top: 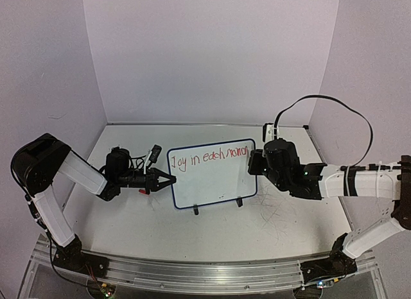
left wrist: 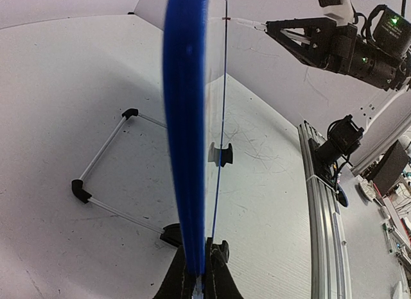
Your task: Write a sentence on the whiteboard
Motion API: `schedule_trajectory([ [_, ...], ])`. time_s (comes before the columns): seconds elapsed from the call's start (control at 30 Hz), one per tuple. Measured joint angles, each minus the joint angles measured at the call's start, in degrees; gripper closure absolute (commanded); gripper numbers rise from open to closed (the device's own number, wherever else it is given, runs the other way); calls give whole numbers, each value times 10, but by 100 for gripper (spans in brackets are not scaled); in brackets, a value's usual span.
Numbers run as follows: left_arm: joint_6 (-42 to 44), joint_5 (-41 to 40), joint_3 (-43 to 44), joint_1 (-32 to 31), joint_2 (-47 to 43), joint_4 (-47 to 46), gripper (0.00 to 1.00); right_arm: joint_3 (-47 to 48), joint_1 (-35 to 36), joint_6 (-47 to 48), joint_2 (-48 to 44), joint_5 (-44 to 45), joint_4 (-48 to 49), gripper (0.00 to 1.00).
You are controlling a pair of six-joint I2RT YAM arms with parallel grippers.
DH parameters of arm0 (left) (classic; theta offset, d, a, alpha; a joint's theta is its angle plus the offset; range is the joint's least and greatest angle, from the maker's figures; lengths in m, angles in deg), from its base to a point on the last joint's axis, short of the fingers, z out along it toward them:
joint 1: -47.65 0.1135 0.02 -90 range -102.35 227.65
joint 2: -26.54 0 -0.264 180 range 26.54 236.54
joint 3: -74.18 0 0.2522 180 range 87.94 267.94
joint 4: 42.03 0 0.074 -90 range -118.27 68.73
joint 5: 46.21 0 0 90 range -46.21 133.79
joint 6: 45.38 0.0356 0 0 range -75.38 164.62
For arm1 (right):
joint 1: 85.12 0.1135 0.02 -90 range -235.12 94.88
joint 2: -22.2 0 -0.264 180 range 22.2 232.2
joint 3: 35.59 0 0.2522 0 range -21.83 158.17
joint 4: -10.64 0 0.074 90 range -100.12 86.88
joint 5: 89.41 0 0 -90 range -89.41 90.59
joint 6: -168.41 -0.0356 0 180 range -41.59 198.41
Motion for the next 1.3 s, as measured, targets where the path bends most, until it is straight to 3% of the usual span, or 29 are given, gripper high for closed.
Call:
schedule_trajectory([
  [0.57, 0, -3, 0, -1, 0, 0, 100, -22, 0, -26, -7, -22, -21, 100],
  [0.97, 3, -3, 1, -3, 0, 0, 100, -21, -1, -8, -54, -12, -18, 100],
  [1.3, 4, -4, 1, -4, 0, 0, 100, -6, -12, 14, -31, -11, -10, 100],
])
